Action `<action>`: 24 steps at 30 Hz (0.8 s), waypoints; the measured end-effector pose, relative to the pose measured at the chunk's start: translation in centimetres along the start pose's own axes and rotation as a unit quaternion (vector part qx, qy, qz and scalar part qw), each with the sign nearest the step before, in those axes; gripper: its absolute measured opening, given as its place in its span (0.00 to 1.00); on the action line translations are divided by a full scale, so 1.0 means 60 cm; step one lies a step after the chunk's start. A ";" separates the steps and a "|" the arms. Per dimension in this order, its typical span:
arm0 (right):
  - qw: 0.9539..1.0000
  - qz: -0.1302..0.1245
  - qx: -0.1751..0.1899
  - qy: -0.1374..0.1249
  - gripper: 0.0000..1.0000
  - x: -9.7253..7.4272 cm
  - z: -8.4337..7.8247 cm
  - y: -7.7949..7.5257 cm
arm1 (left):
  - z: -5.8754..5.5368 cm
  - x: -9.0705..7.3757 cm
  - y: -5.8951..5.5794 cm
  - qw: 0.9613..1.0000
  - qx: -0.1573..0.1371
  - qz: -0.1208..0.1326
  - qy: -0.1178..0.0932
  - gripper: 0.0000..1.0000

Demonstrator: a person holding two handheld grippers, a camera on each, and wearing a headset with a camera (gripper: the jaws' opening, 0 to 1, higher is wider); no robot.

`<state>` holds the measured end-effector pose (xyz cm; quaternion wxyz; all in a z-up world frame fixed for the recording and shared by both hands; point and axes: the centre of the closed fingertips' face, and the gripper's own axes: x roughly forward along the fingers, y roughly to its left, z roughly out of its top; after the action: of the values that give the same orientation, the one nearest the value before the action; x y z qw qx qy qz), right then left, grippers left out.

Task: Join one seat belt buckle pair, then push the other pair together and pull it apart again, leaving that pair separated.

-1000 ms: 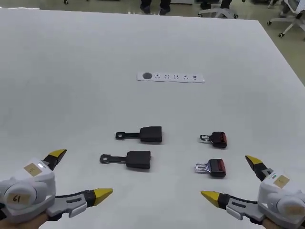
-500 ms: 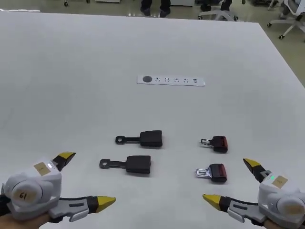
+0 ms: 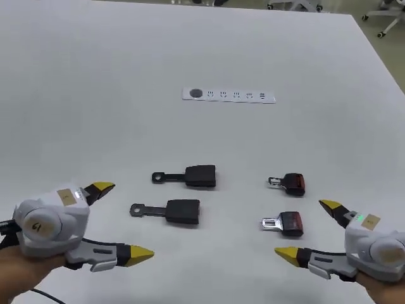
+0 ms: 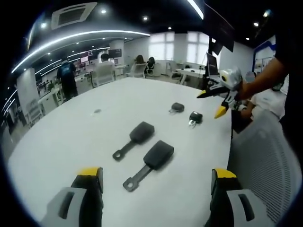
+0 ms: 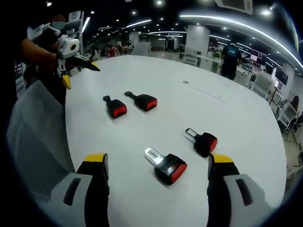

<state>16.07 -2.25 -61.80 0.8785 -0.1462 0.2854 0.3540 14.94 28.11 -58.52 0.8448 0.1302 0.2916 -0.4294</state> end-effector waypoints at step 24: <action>0.983 0.146 -0.064 0.087 0.73 0.069 -0.041 -0.024 | 0.003 0.126 -0.007 0.987 0.101 -0.105 0.070 0.75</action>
<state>18.55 -2.18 -66.21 0.7782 -0.1892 0.3558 0.4818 18.14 22.87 -62.94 0.7548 0.2133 0.3168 -0.5332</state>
